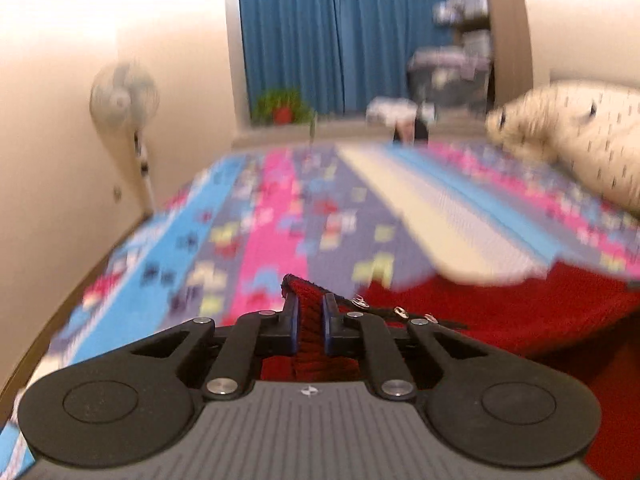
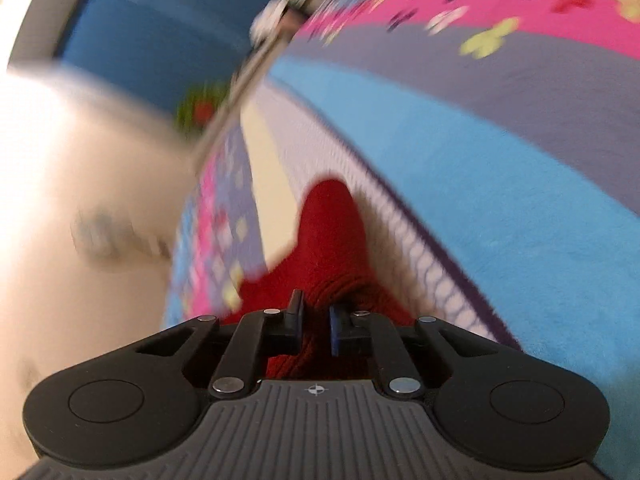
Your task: Fold small clothes
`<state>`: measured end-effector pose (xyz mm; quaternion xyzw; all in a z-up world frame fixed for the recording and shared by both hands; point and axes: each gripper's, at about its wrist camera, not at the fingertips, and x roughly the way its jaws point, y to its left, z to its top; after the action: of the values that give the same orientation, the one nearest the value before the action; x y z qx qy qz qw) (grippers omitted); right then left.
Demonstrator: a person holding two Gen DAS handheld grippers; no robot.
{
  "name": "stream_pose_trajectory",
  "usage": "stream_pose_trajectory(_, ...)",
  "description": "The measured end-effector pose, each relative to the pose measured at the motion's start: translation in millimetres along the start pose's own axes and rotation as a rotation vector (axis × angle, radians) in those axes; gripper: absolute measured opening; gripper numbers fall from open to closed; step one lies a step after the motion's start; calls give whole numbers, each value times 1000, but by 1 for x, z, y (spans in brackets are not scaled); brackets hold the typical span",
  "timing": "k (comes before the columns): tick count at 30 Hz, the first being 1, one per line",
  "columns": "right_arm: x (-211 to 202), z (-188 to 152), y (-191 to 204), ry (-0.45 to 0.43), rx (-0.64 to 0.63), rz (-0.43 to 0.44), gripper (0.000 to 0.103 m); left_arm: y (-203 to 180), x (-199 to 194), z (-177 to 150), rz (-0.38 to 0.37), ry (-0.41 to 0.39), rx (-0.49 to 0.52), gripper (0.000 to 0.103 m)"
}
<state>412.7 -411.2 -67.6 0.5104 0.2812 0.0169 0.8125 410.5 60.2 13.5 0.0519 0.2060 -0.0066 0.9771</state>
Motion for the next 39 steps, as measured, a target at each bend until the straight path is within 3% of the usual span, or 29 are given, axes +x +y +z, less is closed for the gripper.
stream_pose_trajectory(2, -1, -2, -4, -12, 15, -4, 11, -1, 5, 0, -4, -22, -24, 13)
stream_pose_trajectory(3, 7, -5, -3, 32, -13, -42, 12, -1, 20, -8, 19, 55, -32, 13)
stream_pose_trajectory(5, 26, -11, -4, 146, -43, -114, 15, 3, 52, -24, 32, 286, -63, 14)
stream_pose_trajectory(6, 28, -12, -9, 161, -27, -136, 16, 6, 58, -31, 50, 341, -68, 14)
stream_pose_trajectory(9, 17, -11, 5, 167, -65, -224, 32, 9, 33, -28, 62, 218, -84, 15)
stream_pose_trajectory(12, -9, -16, 41, 92, -226, -181, 32, 4, 26, -30, 5, 205, -90, 15)
stream_pose_trajectory(14, -11, -23, 62, 46, -401, -142, 32, -3, 36, -42, -22, 252, -62, 15)
stream_pose_trajectory(16, 3, -22, 63, 49, -480, -170, 32, 1, 62, -64, -49, 433, -74, 16)
stream_pose_trajectory(18, 32, -20, 42, 163, -460, -214, 32, 5, 48, -62, -30, 382, -94, 19)
stream_pose_trajectory(20, 35, -18, 28, 179, -423, -243, 16, 10, 27, -51, -40, 338, -101, 25)
stream_pose_trajectory(22, 18, -14, 42, 148, -455, -218, 15, 13, -12, -41, -51, 255, -90, 60)
stream_pose_trajectory(24, -4, -15, 61, 91, -539, -194, 22, 20, -57, -35, -33, 175, -67, 73)
stream_pose_trajectory(25, -20, -16, 68, 65, -570, -191, 29, 23, -79, -35, -32, 146, -62, 73)
stream_pose_trajectory(28, -61, -13, 85, 6, -528, -145, 35, 35, -151, -40, -24, 77, -87, 80)
stream_pose_trajectory(32, -129, -32, 97, -51, -604, -109, 45, 56, -222, -61, -17, 46, -158, 81)
stream_pose_trajectory(39, -210, -88, 64, -50, -672, -147, 46, 60, -278, -127, -44, 93, -239, 79)
